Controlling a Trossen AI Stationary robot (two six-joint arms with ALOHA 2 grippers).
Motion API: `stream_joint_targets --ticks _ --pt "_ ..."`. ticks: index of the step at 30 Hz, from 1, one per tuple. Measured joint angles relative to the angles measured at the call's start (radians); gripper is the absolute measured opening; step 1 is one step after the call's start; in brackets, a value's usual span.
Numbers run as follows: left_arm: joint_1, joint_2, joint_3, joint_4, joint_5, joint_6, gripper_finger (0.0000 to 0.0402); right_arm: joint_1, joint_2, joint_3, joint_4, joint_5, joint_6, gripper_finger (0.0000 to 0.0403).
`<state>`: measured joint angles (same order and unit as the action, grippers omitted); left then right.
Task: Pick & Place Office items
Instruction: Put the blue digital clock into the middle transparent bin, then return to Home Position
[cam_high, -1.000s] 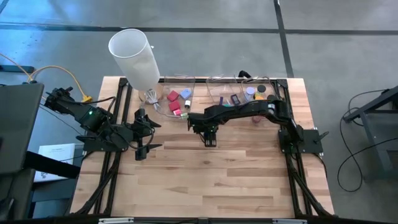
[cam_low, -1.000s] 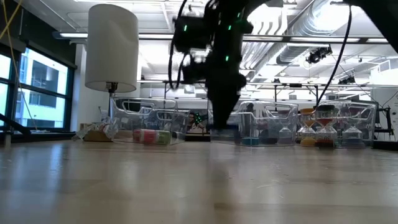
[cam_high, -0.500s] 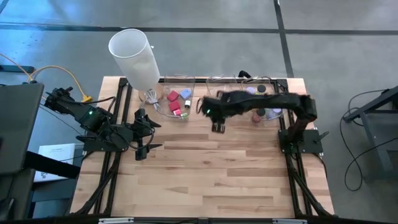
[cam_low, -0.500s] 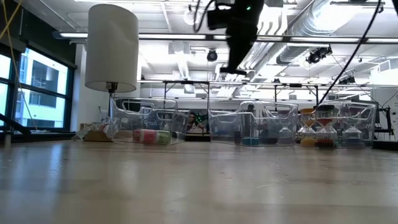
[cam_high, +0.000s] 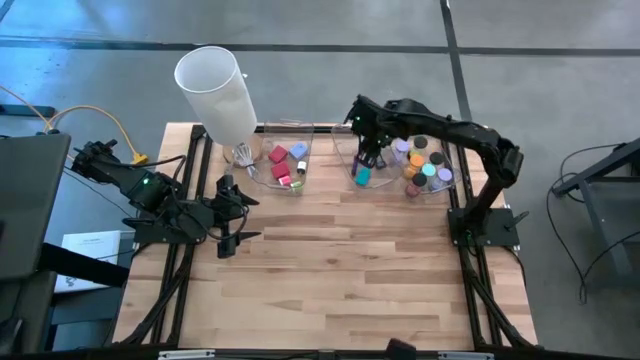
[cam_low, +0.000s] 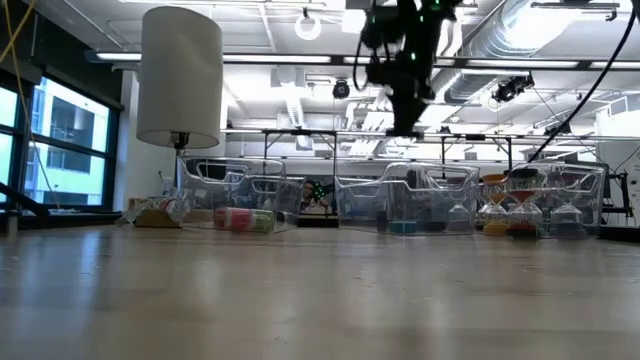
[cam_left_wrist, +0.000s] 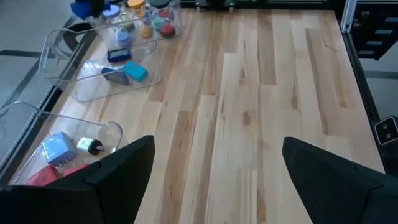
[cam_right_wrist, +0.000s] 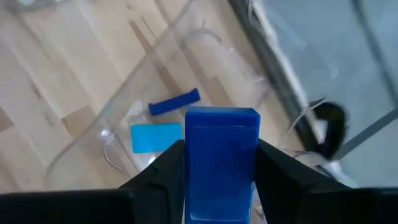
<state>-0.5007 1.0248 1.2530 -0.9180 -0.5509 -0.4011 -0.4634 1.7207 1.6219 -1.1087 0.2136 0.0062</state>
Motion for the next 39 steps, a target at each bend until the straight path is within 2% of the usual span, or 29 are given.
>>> stream_joint_targets --ticks 7,12,15,24,27,33,36,39 --pt "0.000 0.000 0.000 -0.002 0.013 0.000 0.0344 -0.094 0.002 -0.152 0.121 -0.137 -0.008 0.0166" --pt "0.000 0.000 0.000 -0.002 0.013 0.000 0.0344 -0.100 0.003 -0.262 0.252 -0.085 0.018 0.0156" --pt "0.000 0.000 0.000 -0.002 0.013 0.000 0.0344 -0.100 0.003 -0.291 0.287 -0.105 0.013 0.0161" --pt "0.000 0.000 0.000 -0.002 0.013 0.000 0.0344 -0.097 0.003 -0.297 0.335 -0.235 0.026 0.0265" --pt "0.000 0.000 0.000 -0.002 0.013 -0.010 0.0344 -0.093 0.003 -0.297 0.340 -0.158 0.034 0.0290" --pt "0.000 0.000 0.000 -0.002 0.013 -0.016 0.0344 -0.049 -0.042 -0.298 0.342 0.122 0.025 0.0313" --pt "0.000 0.000 0.000 -0.001 0.013 -0.019 0.0344 -0.013 -0.101 -0.298 0.344 0.151 0.036 0.0314" --pt "0.000 0.000 0.000 0.003 0.013 -0.019 0.0344 0.024 -0.151 -0.298 0.345 0.125 0.055 0.0313"
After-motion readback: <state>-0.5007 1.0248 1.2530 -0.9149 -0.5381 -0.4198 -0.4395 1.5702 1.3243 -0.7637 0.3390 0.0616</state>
